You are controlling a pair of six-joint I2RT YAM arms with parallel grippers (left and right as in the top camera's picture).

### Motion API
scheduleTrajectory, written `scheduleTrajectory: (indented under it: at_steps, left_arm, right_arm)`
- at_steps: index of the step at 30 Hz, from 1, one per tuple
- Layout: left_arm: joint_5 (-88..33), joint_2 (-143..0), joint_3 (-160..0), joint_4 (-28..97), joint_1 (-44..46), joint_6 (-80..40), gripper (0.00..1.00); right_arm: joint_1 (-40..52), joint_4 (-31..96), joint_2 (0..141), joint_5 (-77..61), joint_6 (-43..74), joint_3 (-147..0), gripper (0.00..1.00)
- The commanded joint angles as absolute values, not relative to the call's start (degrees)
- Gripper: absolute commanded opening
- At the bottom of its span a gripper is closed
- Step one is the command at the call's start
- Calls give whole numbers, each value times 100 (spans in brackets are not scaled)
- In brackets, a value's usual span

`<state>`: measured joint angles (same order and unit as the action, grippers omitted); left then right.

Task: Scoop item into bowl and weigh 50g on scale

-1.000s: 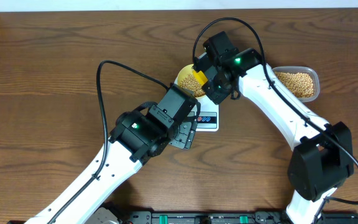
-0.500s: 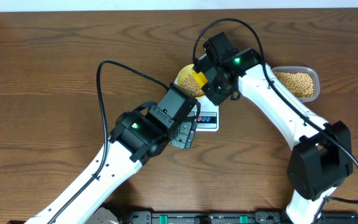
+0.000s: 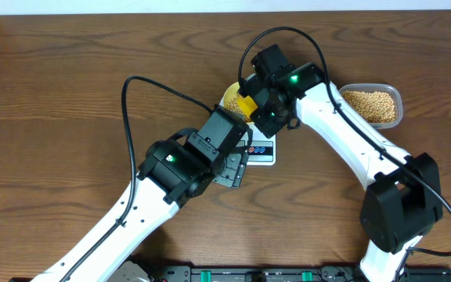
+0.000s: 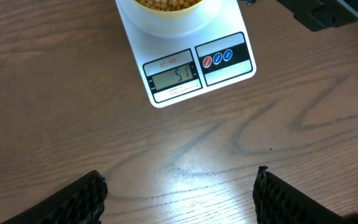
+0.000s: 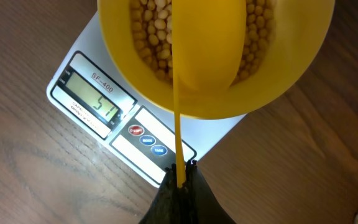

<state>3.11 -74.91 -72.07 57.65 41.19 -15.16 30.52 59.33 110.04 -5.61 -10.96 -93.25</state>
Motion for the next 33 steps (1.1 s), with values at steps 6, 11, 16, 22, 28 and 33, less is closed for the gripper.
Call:
scheduleTrajectory:
  at_steps: [6,11,16,22,28,33]
  left_arm:
    - [305,-7513,-7319,5778,4106,-1470,78]
    - [305,-7513,-7319,5778,4106,-1470,78]
    - [305,-7513,-7319,5778,4106,-1470,78]
    - [305,-7513,-7319,5778,4106,-1470,78]
    - [305,-7513,-7319,5778,4106,-1470,78]
    - [305,-7513,-7319,5778,4106,-1470,78]
  right_arm:
    - [3081,5979,11076,-681,-1033,-9299,1]
    - [3083,5961,11159,-687,-1035,-9297,1]
    - [3085,5988,11255,-869,-1033,-9299,1]
    - [3085,5961,11260,-926,-1033,-9299,1]
    - [3079,5961,11260,-1024,-969,-9299,1]
    - [3072,5955,11260,-1116,-873,-9299,1]
